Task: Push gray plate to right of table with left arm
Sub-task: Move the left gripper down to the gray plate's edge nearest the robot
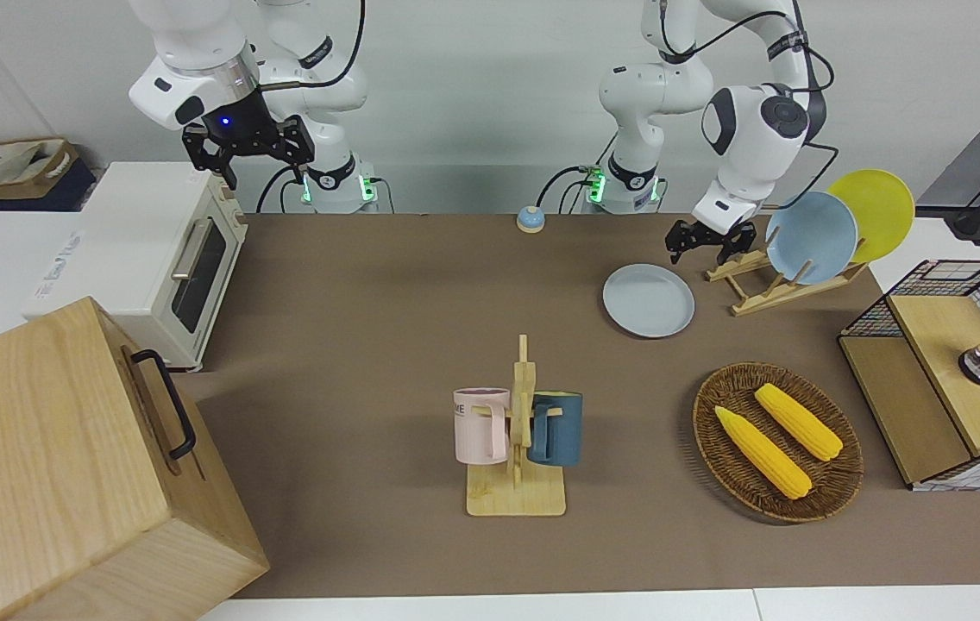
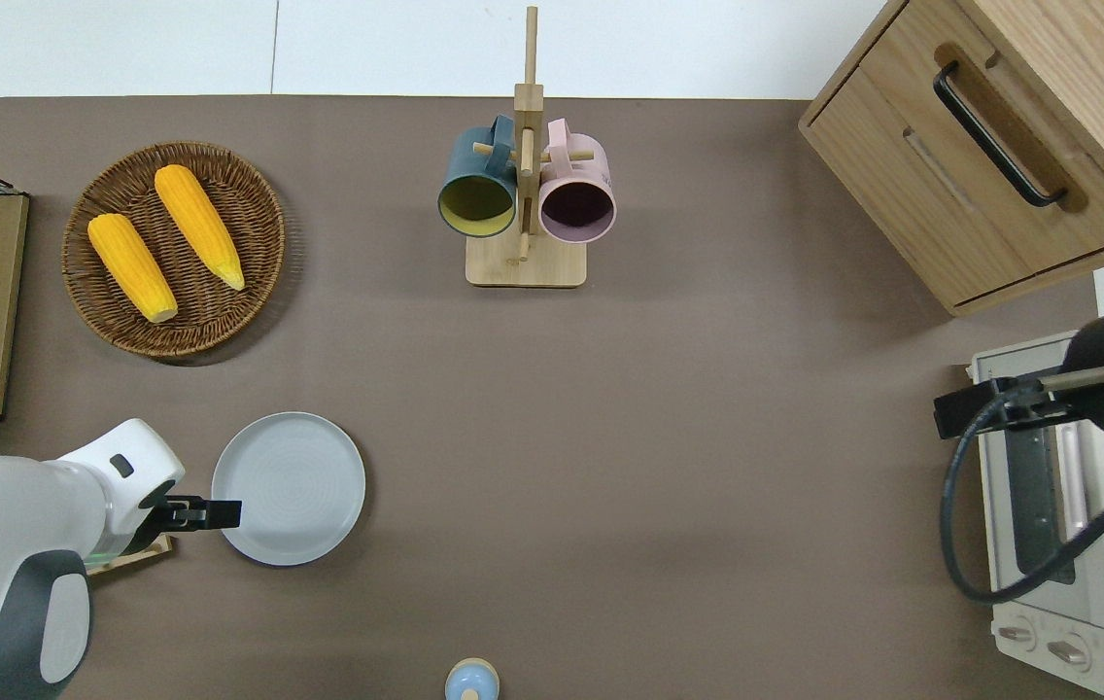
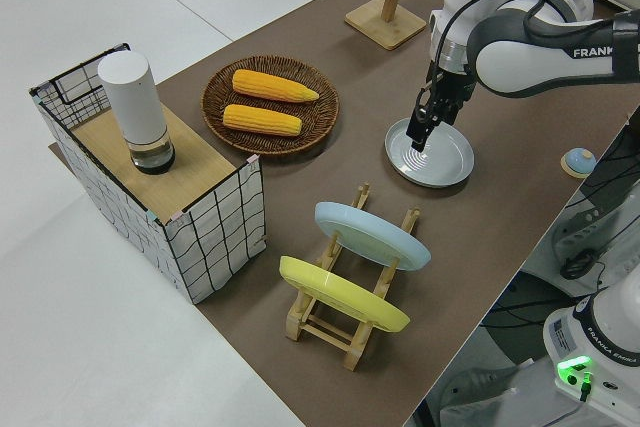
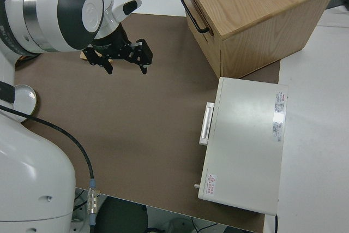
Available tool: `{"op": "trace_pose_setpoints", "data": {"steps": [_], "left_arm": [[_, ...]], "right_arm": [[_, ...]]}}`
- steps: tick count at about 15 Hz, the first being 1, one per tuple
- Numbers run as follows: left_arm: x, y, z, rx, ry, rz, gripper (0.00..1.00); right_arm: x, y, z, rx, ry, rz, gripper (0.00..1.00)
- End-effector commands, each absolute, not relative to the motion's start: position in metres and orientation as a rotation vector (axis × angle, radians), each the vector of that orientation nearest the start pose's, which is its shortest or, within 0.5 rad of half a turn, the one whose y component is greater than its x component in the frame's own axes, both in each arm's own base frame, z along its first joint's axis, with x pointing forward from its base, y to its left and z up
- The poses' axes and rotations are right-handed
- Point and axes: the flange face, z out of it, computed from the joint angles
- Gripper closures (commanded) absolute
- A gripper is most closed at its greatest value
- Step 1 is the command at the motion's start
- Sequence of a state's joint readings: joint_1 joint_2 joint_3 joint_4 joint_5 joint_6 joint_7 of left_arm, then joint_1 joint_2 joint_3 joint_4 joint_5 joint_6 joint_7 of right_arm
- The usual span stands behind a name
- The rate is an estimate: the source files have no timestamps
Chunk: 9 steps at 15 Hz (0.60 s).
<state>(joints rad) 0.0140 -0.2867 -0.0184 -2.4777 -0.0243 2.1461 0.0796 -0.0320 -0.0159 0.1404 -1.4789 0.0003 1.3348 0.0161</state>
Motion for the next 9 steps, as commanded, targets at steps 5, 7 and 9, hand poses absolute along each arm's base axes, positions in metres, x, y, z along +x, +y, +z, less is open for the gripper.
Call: {"op": "trace_pose_setpoints", "data": {"steps": [5,7,9], "left_arm": [[0.415,0.008,0.354,-3.160,0.084,-0.026,0.01],[0.416,0.009,0.342,-3.159,0.073,-0.041,0.01],[0.418,0.009,0.336,-3.158,0.062,-0.050,0.01]], "right_arm": [[0.518,0.056,0.660,-3.139,-0.121,0.208,0.017],[0.518,0.057,0.660,-3.139,-0.124,0.208,0.017],[0.518,0.056,0.660,-3.140,-0.119,0.208,0.017]]}}
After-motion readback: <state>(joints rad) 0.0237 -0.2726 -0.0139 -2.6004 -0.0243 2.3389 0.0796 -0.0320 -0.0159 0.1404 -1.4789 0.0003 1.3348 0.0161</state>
